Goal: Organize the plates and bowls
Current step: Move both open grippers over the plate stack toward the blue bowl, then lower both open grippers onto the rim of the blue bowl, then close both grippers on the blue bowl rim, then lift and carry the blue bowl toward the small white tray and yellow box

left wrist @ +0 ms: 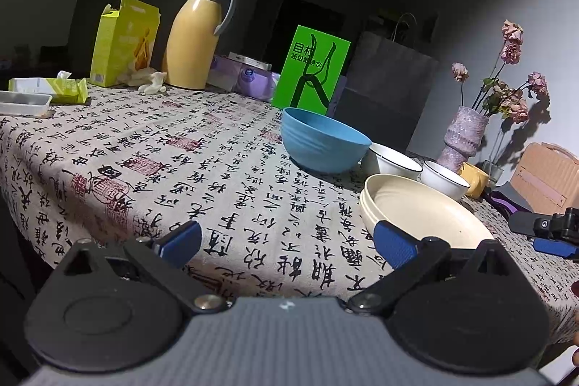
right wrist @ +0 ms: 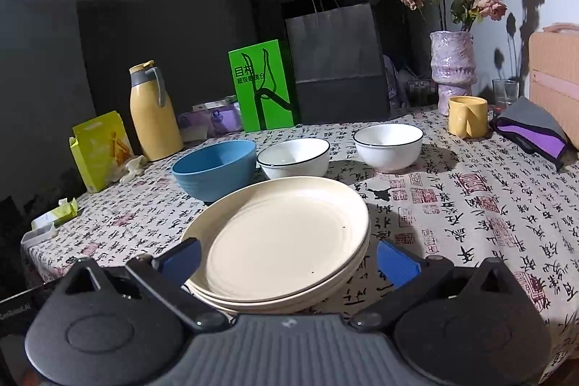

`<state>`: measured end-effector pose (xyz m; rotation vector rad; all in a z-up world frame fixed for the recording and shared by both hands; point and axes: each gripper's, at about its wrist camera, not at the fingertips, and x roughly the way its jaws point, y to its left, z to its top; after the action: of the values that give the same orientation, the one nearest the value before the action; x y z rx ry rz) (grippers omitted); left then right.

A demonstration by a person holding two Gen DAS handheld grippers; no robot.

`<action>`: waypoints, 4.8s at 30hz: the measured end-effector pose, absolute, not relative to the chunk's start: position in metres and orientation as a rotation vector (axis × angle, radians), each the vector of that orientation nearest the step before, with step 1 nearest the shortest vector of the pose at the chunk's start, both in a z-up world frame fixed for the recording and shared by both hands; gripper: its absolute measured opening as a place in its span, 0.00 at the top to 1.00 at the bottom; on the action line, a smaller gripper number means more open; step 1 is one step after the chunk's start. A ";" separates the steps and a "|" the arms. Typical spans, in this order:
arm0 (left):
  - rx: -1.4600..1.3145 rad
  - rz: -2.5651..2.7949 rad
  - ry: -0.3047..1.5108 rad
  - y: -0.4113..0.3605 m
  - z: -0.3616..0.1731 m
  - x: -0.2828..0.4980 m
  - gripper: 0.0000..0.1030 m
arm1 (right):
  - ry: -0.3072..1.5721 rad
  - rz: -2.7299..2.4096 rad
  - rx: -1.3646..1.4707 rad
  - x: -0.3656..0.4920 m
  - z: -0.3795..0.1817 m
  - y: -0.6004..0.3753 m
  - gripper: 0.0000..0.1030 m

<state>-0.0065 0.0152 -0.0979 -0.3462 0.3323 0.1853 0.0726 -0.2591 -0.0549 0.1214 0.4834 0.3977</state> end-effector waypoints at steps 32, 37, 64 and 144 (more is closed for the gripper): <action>-0.262 0.116 0.347 0.073 -0.065 0.072 0.00 | 0.598 0.387 0.061 0.175 -0.023 -0.216 0.00; -0.281 0.087 0.370 0.086 -0.064 0.096 0.00 | 0.621 0.381 0.028 0.199 -0.022 -0.203 0.00; -0.348 0.087 0.582 0.107 -0.026 0.215 0.00 | 0.685 0.500 -0.194 0.330 0.001 -0.092 0.09; -0.488 0.193 0.766 0.127 0.008 0.223 0.86 | 0.845 0.592 -0.273 0.329 0.015 -0.037 0.95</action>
<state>0.2229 0.1272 0.0075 -0.4882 0.7662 0.1934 0.3288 -0.0369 0.0147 -0.2734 0.8453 0.5924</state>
